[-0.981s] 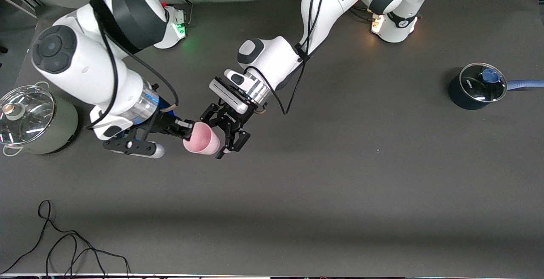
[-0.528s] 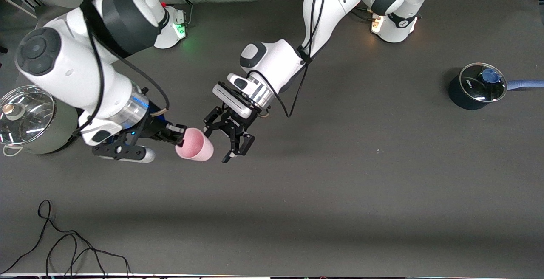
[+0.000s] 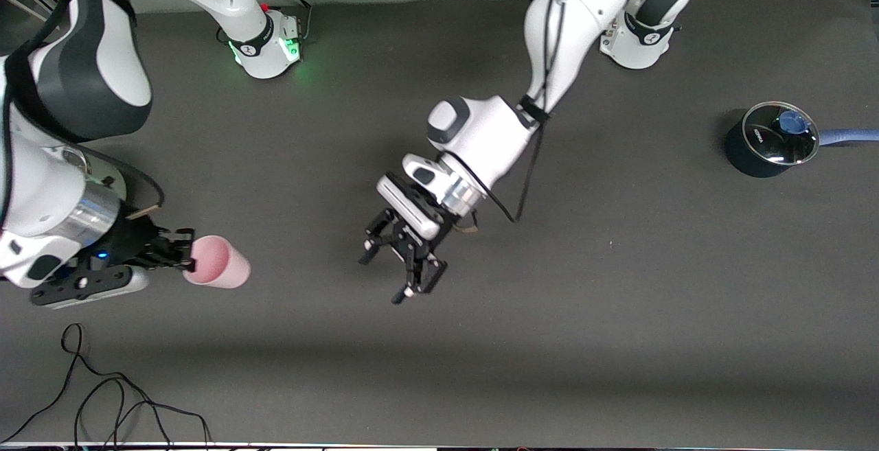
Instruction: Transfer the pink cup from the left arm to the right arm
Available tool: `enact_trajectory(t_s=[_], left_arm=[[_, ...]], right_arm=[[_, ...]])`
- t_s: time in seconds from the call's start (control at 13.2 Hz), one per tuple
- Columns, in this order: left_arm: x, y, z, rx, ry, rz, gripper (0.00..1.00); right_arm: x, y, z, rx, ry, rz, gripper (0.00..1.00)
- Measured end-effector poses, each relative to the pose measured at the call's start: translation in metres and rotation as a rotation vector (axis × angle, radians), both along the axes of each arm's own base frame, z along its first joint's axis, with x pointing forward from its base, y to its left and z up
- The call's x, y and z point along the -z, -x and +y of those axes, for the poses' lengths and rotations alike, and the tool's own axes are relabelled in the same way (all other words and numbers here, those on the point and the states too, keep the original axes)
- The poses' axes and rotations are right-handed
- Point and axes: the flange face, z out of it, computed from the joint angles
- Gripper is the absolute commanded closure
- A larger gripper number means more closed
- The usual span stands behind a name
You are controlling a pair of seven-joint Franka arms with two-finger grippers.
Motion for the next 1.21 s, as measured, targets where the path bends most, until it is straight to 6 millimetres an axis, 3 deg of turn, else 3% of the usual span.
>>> enact_trajectory(t_s=[0.15,0.3,0.53,0.75,0.98,1.21], left_arm=[[-0.015,-0.044,0.049,0.097,-0.089,0.071,0.00],[-0.044,-0.076,0.110,0.198,-0.166,0.166,0.00],[-0.086,-0.085,0.180,0.335,-0.226,0.287,0.00],[-0.097,-0.084,0.256,0.446,-0.287,0.448,0.00],[-0.100,-0.079,0.341,0.472,-0.439,0.582,0.00],[-0.111,-0.066,0.390,0.439,-0.682,0.663,0.00]], right_arm=[[0.003,-0.001,-0.025,-0.055,0.061,0.010,1.00],[0.005,-0.002,-0.068,-0.106,0.109,0.023,1.00],[0.006,0.005,-0.154,-0.163,0.170,0.053,1.00],[0.015,0.015,-0.218,-0.204,0.215,0.068,1.00],[0.063,0.020,-0.260,-0.226,0.169,0.027,1.00],[0.126,0.030,-0.298,-0.212,0.118,-0.002,1.00]])
